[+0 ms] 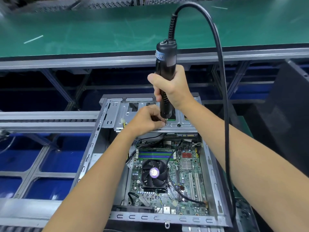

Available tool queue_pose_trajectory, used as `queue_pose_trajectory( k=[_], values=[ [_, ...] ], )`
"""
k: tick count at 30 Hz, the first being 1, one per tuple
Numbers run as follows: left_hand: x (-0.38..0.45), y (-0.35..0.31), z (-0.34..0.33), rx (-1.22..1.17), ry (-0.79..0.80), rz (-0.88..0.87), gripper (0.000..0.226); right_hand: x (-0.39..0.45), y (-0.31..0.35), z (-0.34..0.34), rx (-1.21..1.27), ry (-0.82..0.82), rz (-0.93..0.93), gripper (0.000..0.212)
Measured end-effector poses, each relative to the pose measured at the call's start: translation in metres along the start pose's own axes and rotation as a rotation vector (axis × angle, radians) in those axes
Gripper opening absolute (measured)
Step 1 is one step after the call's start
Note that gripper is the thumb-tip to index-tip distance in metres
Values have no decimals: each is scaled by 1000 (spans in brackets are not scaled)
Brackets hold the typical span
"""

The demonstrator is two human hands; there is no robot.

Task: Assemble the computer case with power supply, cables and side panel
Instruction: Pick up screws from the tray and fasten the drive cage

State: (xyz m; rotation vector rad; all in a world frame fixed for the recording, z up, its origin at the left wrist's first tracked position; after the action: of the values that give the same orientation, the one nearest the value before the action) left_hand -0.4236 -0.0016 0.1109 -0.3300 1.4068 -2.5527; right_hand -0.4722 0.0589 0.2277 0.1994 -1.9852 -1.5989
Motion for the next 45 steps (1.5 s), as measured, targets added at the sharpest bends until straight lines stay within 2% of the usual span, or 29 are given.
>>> queue_pose_trajectory(
  k=[3, 6, 23, 32, 37, 42, 45],
  values=[
    [0, 1, 1, -5, -2, 1, 20, 0, 0, 4, 43, -6, 4, 30],
    [1, 0, -1, 18, 4, -23, 19, 0, 1, 15, 88, -57, -1, 36],
    [9, -4, -7, 167, 70, 78, 11, -3, 33, 86, 218, -269, -25, 29],
    [10, -2, -11, 217, 65, 176, 19, -30, 19, 139, 124, -404, -239, 30],
    [6, -2, -12, 189, 42, 139, 20, -58, 5, 164, 93, -451, -388, 34],
    [3, -4, -15, 228, -14, 70, 21, -84, 7, 203, 32, -535, -396, 32],
    [1, -8, -16, 257, -26, 12, 20, -98, 1, 222, 28, -516, -457, 26]
  ],
)
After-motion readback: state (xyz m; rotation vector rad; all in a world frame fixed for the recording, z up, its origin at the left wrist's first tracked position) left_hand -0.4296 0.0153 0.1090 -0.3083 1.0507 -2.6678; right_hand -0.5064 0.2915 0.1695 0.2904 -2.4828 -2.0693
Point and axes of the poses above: each hand's wrist, its own x-axis towards the middle knuckle, its own z-axis out of the back of the hand, y = z × x, the point moved 10 cm from there along x, towards the middle knuckle, and after that the axes turned 11 degrees about -y, right-handed, at the moved point
